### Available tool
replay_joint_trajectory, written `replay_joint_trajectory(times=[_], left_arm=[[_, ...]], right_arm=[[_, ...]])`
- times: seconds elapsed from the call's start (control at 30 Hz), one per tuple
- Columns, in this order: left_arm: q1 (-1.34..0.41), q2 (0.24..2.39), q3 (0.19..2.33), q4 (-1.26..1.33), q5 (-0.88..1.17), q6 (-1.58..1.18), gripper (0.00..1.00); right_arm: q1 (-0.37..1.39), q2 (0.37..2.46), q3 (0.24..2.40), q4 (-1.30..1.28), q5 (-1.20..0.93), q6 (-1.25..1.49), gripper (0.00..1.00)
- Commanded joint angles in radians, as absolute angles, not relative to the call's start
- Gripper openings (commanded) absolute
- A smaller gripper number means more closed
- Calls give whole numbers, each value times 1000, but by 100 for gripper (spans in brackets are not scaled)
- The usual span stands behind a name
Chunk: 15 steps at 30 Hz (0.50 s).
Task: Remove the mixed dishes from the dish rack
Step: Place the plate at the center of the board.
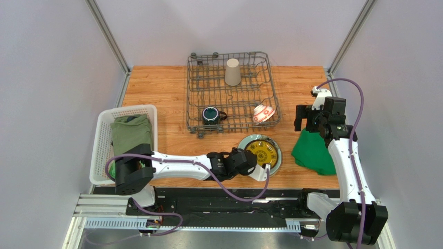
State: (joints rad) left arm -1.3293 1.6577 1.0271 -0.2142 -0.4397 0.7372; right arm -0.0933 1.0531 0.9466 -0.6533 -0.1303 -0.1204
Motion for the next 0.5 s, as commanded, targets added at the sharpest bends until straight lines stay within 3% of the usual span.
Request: replay_joint_trajectory(times=[0.0, 0.13, 0.3, 0.37, 0.47], left_arm=[[-1284, 1536, 1034, -209, -431, 669, 47], [-1204, 1464, 1043, -224, -393, 634, 60], [-1109, 1367, 1061, -247, -316, 580, 65], [-1054, 1344, 1075, -259, -290, 555, 77], [-976, 1309, 1092, -267, -239, 525, 79]], right_arm=[[-98, 1028, 966, -647, -152, -136, 99], [-98, 1026, 965, -649, -156, -141, 99], [-98, 1028, 966, -647, -161, -144, 99], [-98, 1029, 966, -649, -163, -146, 99], [-98, 1028, 966, -650, -169, -146, 100]])
